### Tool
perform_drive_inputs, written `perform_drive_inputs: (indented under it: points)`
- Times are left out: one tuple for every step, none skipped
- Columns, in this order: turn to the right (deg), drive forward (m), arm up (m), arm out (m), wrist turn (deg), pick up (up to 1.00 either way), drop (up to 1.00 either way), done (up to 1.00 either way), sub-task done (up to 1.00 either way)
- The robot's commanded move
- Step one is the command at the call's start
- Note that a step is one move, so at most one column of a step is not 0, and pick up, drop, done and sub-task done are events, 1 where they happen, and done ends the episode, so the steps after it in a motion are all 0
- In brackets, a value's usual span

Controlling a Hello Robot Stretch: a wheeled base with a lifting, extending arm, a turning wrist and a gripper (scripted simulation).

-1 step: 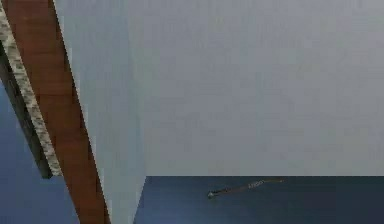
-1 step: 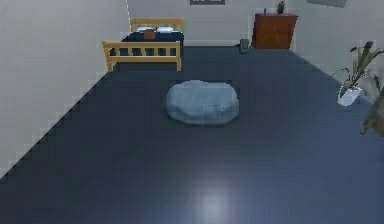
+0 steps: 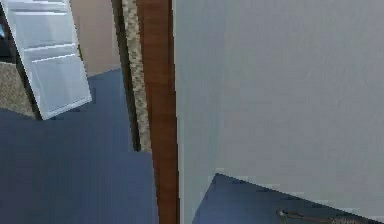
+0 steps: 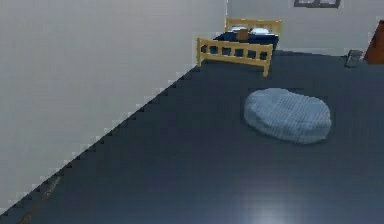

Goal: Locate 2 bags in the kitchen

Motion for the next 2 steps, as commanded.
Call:
perform_drive_inputs:
  points:
    - [0.0,0.3,0.0,0.0,0.0,0.0,0.0,0.0,0.0]
    - [-45.0,0.0,0.0,0.0,0.0,0.0,0.0,0.0,0.0]
